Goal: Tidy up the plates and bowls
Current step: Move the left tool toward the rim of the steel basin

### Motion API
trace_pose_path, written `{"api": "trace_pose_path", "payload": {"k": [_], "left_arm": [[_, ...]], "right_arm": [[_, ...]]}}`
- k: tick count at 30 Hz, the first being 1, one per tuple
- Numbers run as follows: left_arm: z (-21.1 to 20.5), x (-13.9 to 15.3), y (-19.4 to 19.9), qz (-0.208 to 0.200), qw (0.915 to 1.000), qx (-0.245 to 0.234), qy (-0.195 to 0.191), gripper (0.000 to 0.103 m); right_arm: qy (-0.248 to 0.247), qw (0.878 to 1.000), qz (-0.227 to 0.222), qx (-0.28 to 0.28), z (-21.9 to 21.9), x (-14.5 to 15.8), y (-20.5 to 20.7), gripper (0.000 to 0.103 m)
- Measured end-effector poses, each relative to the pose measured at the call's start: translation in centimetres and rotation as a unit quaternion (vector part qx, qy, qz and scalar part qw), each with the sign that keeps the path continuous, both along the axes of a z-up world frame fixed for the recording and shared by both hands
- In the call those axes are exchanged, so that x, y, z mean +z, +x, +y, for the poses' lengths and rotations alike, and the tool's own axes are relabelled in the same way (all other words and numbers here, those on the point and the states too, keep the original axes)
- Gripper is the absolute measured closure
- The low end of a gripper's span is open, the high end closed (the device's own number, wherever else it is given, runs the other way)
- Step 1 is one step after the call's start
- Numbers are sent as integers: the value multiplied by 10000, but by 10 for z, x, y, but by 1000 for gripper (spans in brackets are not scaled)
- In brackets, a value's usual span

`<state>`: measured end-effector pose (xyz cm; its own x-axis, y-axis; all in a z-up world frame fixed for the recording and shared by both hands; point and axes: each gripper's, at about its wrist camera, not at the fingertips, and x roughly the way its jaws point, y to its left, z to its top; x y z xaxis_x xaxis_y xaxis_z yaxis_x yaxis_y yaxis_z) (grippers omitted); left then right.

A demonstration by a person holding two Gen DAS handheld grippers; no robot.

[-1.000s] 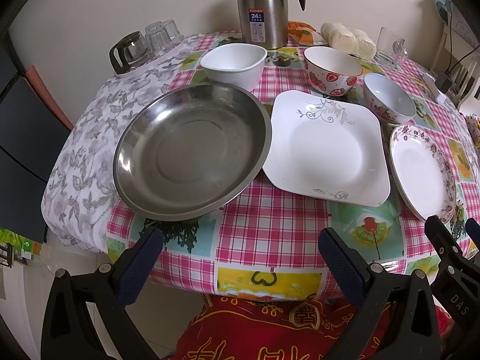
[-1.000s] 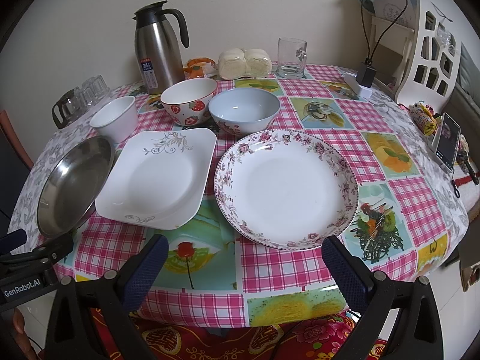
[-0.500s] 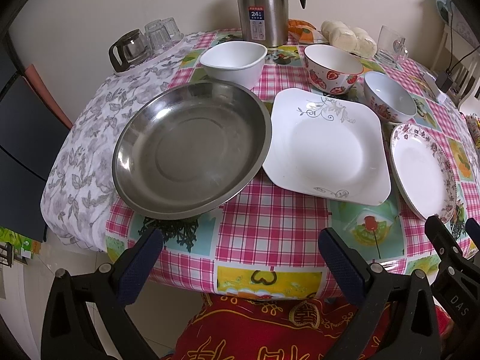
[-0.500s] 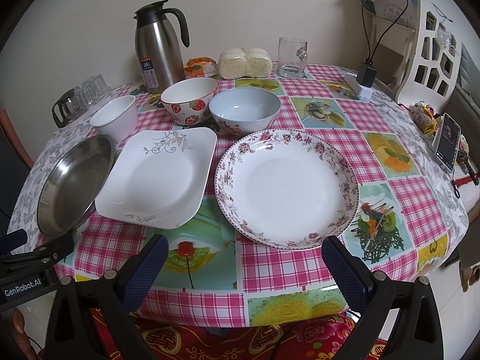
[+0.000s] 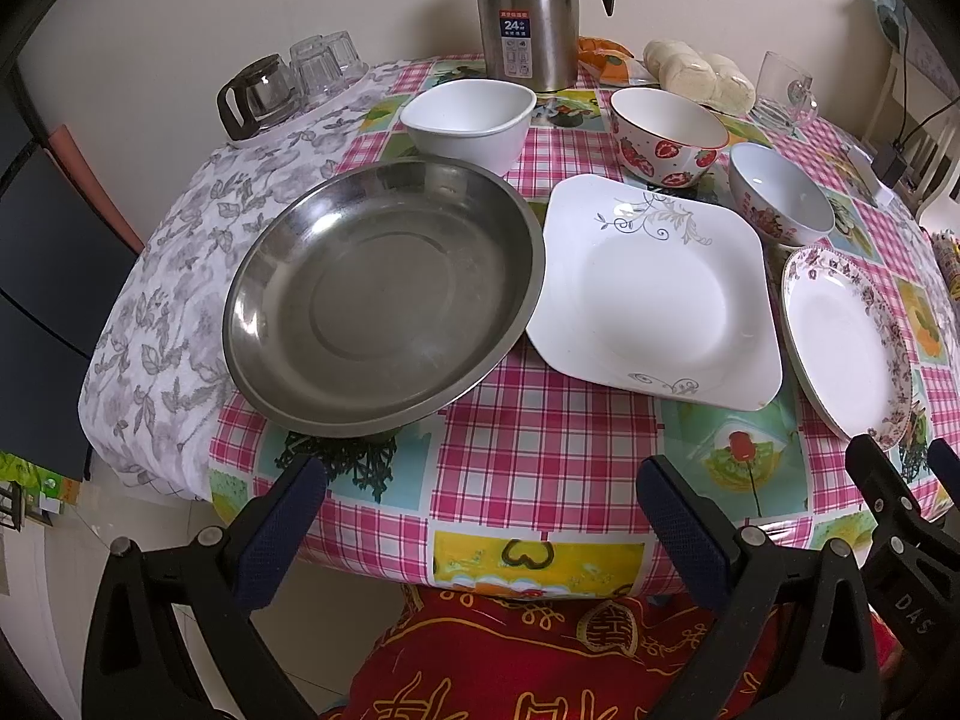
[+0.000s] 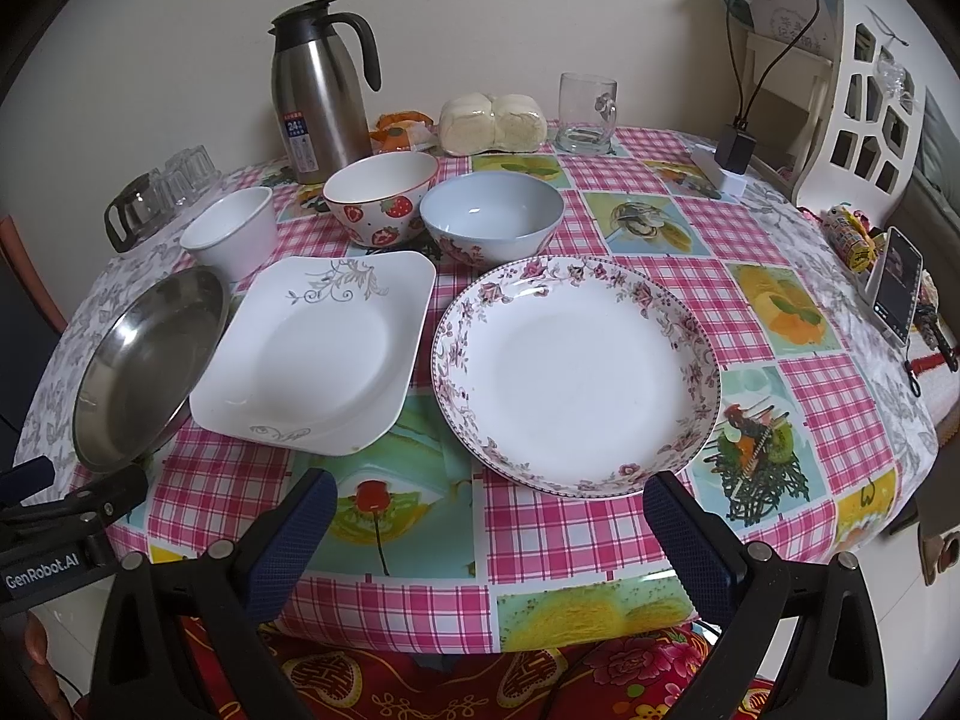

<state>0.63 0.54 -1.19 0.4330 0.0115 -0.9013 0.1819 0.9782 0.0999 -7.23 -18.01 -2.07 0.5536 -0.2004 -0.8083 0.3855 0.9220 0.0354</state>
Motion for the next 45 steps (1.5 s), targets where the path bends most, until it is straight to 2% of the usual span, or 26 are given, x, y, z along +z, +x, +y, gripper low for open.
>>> {"api": "trace_pose_path", "payload": {"k": [8,13,20,28,35,38,45], "left_arm": [[8,0,5,63,9998,156,-81,0],[26,-2,19,83,9975,694,87,0],[48,13,47,114,9922,1243,38,0],[56,22,90,111,9842,1735,-345,0],[59,16,123,-133,9802,1939,-384,0],[63,13,134,-307,9788,1951,-544,0],[84,-4,148,-318,9758,1955,-922,0]], "right_arm": [[-78,9999,18,87,6,0,10,0],[-62,9998,-146,132,12,7,23,0],[54,9994,-178,291,24,23,51,0],[182,9981,-439,400,33,46,97,0],[266,9980,-256,509,36,30,126,0],[289,9979,-164,565,38,21,137,0],[251,9971,2,719,49,4,161,0]]}}
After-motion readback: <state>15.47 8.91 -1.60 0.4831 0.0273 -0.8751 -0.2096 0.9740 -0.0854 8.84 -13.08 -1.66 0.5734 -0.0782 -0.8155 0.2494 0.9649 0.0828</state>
